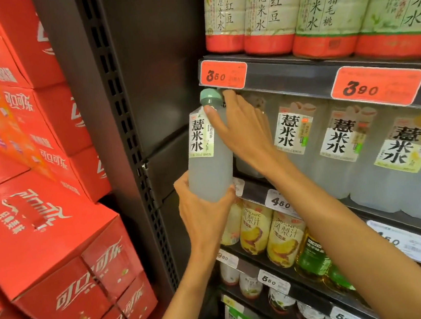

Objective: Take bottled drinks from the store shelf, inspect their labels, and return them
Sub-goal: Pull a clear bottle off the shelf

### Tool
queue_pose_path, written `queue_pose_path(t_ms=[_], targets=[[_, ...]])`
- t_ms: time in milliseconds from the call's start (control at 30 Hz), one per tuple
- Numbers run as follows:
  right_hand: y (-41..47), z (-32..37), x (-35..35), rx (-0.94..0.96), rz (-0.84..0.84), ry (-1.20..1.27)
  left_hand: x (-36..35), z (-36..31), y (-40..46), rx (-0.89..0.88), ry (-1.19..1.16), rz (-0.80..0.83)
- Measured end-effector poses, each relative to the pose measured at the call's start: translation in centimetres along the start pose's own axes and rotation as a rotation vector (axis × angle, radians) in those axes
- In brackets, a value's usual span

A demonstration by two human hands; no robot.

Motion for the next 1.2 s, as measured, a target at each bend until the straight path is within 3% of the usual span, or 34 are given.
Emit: queue_pose_path(t_ms=[67,200,367,567,833,1000,1200], targets=[[-0.3,0.1,-0.3,0.002,0.041,0.116,0.9,-0.3,-0.7,0.0,-0.001,0.005],[-1.7,0.6,-1.8,-0.226,0.234,0.862,1.9,-0.1,-3.1,0.02,-0.031,0.046],[-5.2,0.2,-3.1,-0.299,0.261,1.142,4.7,1.1,-4.5,0.146,-0.254,0.282],[-9.1,-0.3,-3.3,-0.347,0.409,1.527,6.0,1.4,-7.1,0.473,-0.628,0.809],[-10.4,-1.3,-2.7,-0.429,0.711,2.11,5.1,0.0,-9.5,0.535,-0.915,0.881],[-10.3,-1.2,-2.9,-0.428,0.691,2.017,4.4,1.0,-9.7,0.605,-0.957,0.908],[-10.5,-0.5,-3.2,-0.208,0.73,2.185,3.7,1.1,-9.6,0.653,-1.253,1.0]])
Point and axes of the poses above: each hand's wrist, its own y-axis towards the middle knuckle, its own x-axis out of the back of the hand, z = x × y, the point moved 1 cm from there along y, towards the middle knuckle, and after that the axes turned 9 degrees about z, right-handed, at the moved point
